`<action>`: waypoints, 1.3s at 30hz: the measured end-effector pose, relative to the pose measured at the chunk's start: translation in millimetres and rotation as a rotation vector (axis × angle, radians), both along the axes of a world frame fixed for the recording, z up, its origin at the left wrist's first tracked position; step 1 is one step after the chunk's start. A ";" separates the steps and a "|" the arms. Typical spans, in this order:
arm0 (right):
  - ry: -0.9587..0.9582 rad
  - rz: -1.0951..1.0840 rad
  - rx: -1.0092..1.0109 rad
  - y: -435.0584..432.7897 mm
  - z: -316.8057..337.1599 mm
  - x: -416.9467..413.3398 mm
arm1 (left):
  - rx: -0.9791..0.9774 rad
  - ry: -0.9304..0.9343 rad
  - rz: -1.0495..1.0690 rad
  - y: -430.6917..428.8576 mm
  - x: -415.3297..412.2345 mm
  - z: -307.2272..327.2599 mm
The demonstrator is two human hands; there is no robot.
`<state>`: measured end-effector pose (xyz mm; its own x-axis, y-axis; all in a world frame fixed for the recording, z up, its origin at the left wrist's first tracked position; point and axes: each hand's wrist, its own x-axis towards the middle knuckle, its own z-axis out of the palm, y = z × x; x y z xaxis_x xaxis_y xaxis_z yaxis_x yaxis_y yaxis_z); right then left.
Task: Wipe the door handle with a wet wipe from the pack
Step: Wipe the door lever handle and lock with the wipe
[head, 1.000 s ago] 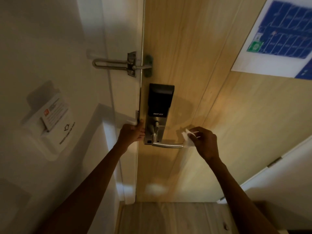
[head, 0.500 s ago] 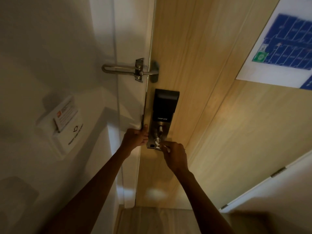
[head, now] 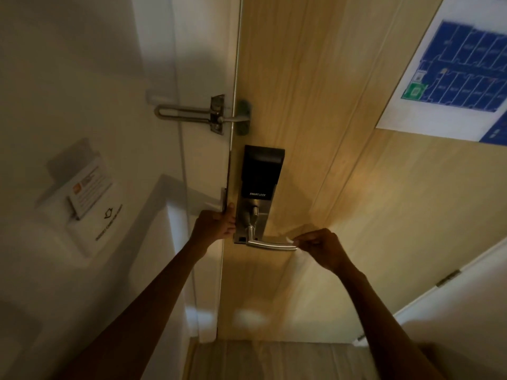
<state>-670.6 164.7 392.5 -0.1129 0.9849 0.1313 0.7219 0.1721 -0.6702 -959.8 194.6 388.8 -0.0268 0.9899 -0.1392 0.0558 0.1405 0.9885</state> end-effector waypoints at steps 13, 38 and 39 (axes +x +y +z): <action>0.169 -0.088 0.289 -11.4 8.3 -78.9 | -0.084 -0.041 -0.018 2.0 2.2 3.4; -0.365 -0.086 0.391 -39.1 -24.2 -125.7 | -0.061 0.025 0.087 7.0 3.0 -0.9; -0.392 -0.090 0.403 -39.0 -23.3 -127.2 | -0.062 0.022 0.087 7.5 2.8 -1.2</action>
<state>-797.8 125.7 369.2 -0.1463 0.8738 0.4638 0.9271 0.2847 -0.2438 -957.0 202.1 387.6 -0.1158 0.9732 -0.1987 0.0621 0.2068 0.9764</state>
